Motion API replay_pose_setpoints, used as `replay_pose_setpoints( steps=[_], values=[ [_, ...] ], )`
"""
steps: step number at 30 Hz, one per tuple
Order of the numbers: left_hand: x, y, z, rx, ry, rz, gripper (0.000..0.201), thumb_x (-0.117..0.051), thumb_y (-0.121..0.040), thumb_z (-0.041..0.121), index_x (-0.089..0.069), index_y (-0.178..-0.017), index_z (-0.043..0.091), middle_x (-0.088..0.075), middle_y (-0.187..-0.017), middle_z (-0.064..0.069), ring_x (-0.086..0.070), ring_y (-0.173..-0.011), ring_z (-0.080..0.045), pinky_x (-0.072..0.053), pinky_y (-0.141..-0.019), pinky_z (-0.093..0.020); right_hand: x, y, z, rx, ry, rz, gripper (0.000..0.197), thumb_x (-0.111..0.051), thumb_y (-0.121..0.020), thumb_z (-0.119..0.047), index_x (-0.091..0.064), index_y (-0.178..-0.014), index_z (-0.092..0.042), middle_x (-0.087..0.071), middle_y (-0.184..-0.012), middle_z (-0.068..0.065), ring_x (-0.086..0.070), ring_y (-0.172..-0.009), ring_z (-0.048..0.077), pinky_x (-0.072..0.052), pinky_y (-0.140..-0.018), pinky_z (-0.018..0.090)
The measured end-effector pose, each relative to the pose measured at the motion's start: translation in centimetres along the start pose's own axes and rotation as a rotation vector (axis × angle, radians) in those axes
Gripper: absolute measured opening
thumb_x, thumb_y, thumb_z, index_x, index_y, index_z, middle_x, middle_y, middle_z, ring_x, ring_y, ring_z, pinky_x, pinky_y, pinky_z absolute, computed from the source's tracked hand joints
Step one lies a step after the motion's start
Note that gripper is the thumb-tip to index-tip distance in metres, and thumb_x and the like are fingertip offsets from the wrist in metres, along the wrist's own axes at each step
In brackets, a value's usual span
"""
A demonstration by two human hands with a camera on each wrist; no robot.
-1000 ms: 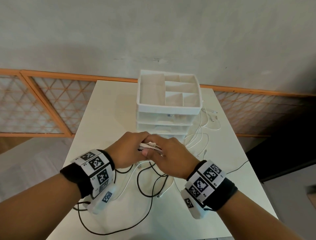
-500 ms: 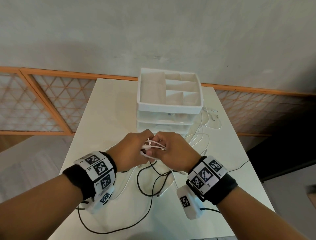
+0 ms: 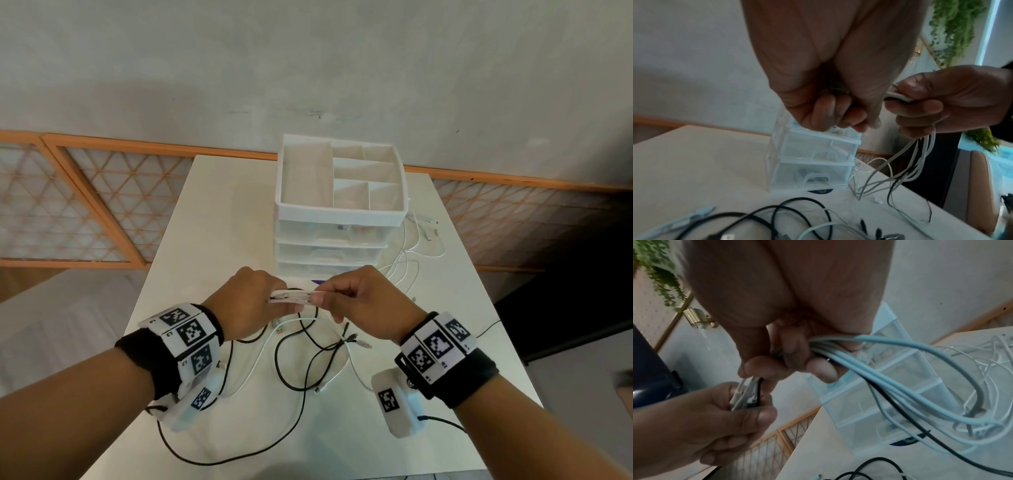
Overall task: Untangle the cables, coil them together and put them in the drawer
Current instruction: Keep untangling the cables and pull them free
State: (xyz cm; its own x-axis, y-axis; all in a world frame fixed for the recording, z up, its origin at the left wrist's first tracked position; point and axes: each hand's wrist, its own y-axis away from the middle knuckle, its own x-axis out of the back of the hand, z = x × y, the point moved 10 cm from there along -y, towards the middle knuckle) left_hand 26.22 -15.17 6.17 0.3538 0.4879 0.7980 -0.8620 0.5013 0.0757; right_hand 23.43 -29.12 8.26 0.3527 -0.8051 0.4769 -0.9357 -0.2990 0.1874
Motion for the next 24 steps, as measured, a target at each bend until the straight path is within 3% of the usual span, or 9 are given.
replay_pose_setpoints(
  steps=[4, 7, 10, 11, 13, 15, 20, 22, 24],
  values=[
    [0.1, -0.2, 1.5, -0.103, 0.098, 0.022, 0.011, -0.072, -0.088, 0.03, -0.062, -0.09, 0.029, -0.065, -0.072, 0.009, -0.059, -0.062, -0.006, -0.04, -0.056, -0.013, -0.6, -0.2, -1.0, 0.021, 0.083, -0.005, 0.019, -0.07, -0.092, -0.031, -0.075, -0.075, -0.036, -0.06, -0.058, -0.004, -0.047, -0.051, 0.006, -0.04, -0.054, 0.019],
    [-0.2, -0.1, 2.5, -0.2, 0.104, 0.008, 0.011, -0.072, -0.088, 0.027, -0.062, -0.093, 0.028, -0.064, -0.076, 0.013, -0.058, -0.068, -0.001, -0.044, -0.063, -0.018, -0.8, -0.5, -0.8, -0.011, 0.233, 0.023, 0.026, -0.068, -0.092, -0.029, -0.073, -0.068, -0.022, -0.052, -0.052, -0.004, -0.044, -0.047, 0.007, -0.037, -0.052, 0.021],
    [-0.4, 0.4, 3.2, -0.279, 0.067, 0.02, 0.013, -0.066, -0.087, 0.046, -0.06, -0.089, 0.034, -0.06, -0.077, 0.011, -0.057, -0.071, -0.003, -0.043, -0.066, -0.018, -0.4, -0.8, -0.4, -0.039, 0.284, 0.084, 0.033, -0.068, -0.088, -0.032, -0.067, -0.06, -0.015, -0.043, -0.043, -0.006, -0.041, -0.046, 0.01, -0.033, -0.051, 0.02],
    [-0.4, 0.4, 3.0, -0.281, 0.05, 0.026, 0.028, -0.056, -0.086, 0.057, -0.063, -0.089, 0.03, -0.059, -0.076, 0.01, -0.055, -0.069, -0.004, -0.042, -0.064, -0.017, -0.4, -0.8, -0.5, -0.036, 0.275, 0.09, 0.033, -0.069, -0.088, -0.032, -0.067, -0.059, -0.016, -0.045, -0.043, -0.008, -0.043, -0.047, 0.008, -0.033, -0.051, 0.017],
    [-0.6, 0.4, 2.6, -0.245, -0.029, 0.015, 0.06, -0.035, -0.081, 0.077, -0.061, -0.08, 0.023, -0.053, -0.067, 0.01, -0.05, -0.061, -0.005, -0.035, -0.057, -0.015, -0.5, -0.6, -0.6, -0.029, 0.228, 0.08, 0.022, -0.071, -0.086, -0.033, -0.073, -0.068, -0.021, -0.055, -0.05, -0.011, -0.048, -0.05, 0.003, -0.035, -0.055, 0.014],
    [-0.6, 0.5, 2.0, -0.166, -0.096, -0.019, 0.065, -0.025, -0.08, 0.084, -0.046, -0.063, 0.024, -0.043, -0.057, 0.009, -0.041, -0.052, -0.007, -0.028, -0.051, -0.019, -0.2, -0.3, -0.6, -0.031, 0.144, 0.069, 0.013, -0.076, -0.083, -0.038, -0.076, -0.081, -0.025, -0.059, -0.056, -0.009, -0.048, -0.051, 0.003, -0.039, -0.057, 0.016],
    [-1.0, 0.7, -1.2, 0.07, -0.058, -0.093, 0.044, -0.058, -0.086, 0.06, -0.043, -0.063, 0.025, -0.046, -0.057, 0.007, -0.042, -0.051, -0.008, -0.03, -0.051, -0.019, 1.2, 0.0, -0.4, -0.004, 0.07, 0.104, 0.007, -0.077, -0.086, -0.03, -0.081, -0.091, -0.032, -0.078, -0.083, 0.0, -0.07, -0.077, 0.022, -0.056, -0.079, 0.037],
    [-1.9, 0.8, -1.3, 0.08, -0.067, -0.214, 0.038, -0.068, -0.078, 0.062, -0.051, -0.077, 0.028, -0.057, -0.072, 0.009, -0.051, -0.061, -0.005, -0.036, -0.057, -0.018, 0.9, -0.1, -0.5, 0.015, 0.059, 0.092, 0.01, -0.079, -0.085, -0.026, -0.081, -0.093, -0.03, -0.077, -0.081, -0.007, -0.067, -0.07, 0.012, -0.056, -0.07, 0.031],
    [-2.1, 0.9, 0.0, 0.057, 0.053, -0.306, 0.063, -0.08, -0.064, 0.063, -0.054, -0.112, 0.032, -0.062, -0.104, 0.016, -0.059, -0.09, -0.002, -0.047, -0.077, -0.02, 0.1, -0.2, -1.0, 0.05, 0.046, 0.058, 0.012, -0.081, -0.083, -0.021, -0.082, -0.094, -0.025, -0.069, -0.067, -0.018, -0.057, -0.059, 0.001, -0.043, -0.061, 0.015]
  ],
)
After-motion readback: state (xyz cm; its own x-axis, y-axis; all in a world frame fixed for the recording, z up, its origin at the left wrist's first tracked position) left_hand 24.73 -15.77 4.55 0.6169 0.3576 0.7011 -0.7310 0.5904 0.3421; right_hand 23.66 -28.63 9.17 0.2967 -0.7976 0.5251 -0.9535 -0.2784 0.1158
